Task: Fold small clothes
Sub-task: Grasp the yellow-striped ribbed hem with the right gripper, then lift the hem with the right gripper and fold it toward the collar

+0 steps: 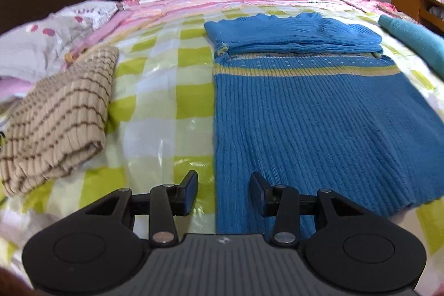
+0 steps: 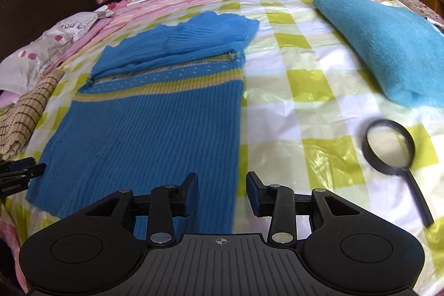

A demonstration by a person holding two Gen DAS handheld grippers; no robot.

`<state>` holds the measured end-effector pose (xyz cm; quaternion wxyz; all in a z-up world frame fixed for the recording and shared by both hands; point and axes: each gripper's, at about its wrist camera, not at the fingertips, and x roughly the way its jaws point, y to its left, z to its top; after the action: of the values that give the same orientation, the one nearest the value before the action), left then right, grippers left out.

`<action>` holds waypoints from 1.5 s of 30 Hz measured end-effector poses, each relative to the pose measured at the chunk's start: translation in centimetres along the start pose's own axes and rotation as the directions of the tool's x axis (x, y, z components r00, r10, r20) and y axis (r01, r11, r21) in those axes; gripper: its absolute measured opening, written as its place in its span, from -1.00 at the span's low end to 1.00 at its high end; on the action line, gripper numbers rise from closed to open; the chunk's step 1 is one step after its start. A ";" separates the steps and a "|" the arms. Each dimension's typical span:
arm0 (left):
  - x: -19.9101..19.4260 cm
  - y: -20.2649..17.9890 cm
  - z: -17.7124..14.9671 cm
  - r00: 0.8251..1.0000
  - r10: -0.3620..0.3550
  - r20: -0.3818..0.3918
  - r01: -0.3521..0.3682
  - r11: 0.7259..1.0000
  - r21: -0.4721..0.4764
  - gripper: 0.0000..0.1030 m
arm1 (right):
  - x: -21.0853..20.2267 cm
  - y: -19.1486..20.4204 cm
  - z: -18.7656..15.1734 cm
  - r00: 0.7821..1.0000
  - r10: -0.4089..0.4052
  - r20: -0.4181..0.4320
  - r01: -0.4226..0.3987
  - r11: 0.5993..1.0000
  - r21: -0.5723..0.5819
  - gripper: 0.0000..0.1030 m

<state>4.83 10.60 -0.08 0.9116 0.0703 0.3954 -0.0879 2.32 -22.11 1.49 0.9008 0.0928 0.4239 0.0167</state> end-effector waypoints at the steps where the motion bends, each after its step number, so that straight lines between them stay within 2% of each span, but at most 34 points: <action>1: 0.0 0.1 0.0 1.000 -0.015 -0.005 0.015 1.000 -0.009 -0.09 | -0.1 -0.1 -0.2 1.000 -0.002 -0.006 0.002 1.000 0.006 -0.26; 9: -0.1 0.4 -0.3 0.997 -0.073 -0.033 0.071 0.997 -0.038 -0.11 | -0.3 0.1 -1.8 0.998 0.030 -0.052 -0.029 1.000 0.006 -0.26; 12: -0.2 0.7 -0.4 0.995 -0.086 -0.041 0.084 0.995 -0.057 -0.13 | -0.4 0.1 -1.9 0.996 0.070 -0.062 -0.068 0.997 0.034 -0.26; 15: -0.3 0.7 -0.3 0.994 -0.097 -0.053 0.093 0.993 -0.066 -0.26 | -0.5 0.1 -2.1 0.993 0.093 -0.066 -0.090 0.995 0.044 -0.26; 17: -0.4 0.8 -0.3 0.991 -0.116 -0.061 0.111 0.991 -0.079 -0.47 | -0.6 0.0 -2.3 0.991 0.114 -0.071 -0.110 0.992 0.058 -0.26; 20: -0.4 0.9 -0.2 0.987 -0.142 -0.070 0.133 0.985 -0.112 -0.68 | -0.5 -0.2 -2.4 0.989 0.133 -0.072 -0.127 0.989 0.081 -0.25; 23: -0.3 0.9 0.0 0.985 -0.155 -0.071 0.145 0.981 -0.131 -0.72 | -0.3 -0.5 -2.2 0.985 0.154 -0.073 -0.146 0.983 0.109 -0.42; 25: -0.3 0.8 0.2 0.983 -0.170 -0.064 0.160 0.977 -0.140 -0.73 | -0.1 -1.0 -2.1 0.979 0.189 -0.077 -0.176 0.973 0.151 -0.69; 27: -0.4 0.9 0.5 0.979 -0.196 -0.050 0.186 0.969 -0.161 -0.73 | 0.1 -1.5 -2.0 0.972 0.226 -0.072 -0.207 0.957 0.201 -0.76; 32: -0.6 1.4 2.3 0.963 -0.268 0.026 0.266 0.935 -0.236 -0.74 | -0.2 -2.1 -0.9 0.951 0.309 0.015 -0.300 0.910 0.288 -0.80; 36: -0.3 2.3 5.1 0.943 -0.310 0.118 0.331 0.895 -0.298 -0.74 | -0.5 -2.3 1.5 0.919 0.372 0.132 -0.395 0.854 0.338 -0.82; 41: 1.2 3.3 9.7 0.925 -0.311 0.220 0.371 0.867 -0.333 -0.74 | 0.1 -2.9 6.0 0.874 0.401 0.276 -0.480 0.802 0.356 -0.83; 45: 3.1 3.8 13.3 0.909 -0.309 0.280 0.395 0.852 -0.344 -0.74 | 1.5 -3.5 10.0 0.850 0.399 0.343 -0.511 0.781 0.358 -0.83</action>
<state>17.13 11.32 6.84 0.9120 -0.1981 0.3107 -0.1801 10.74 -26.88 5.97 0.8708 0.3939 0.2649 0.1283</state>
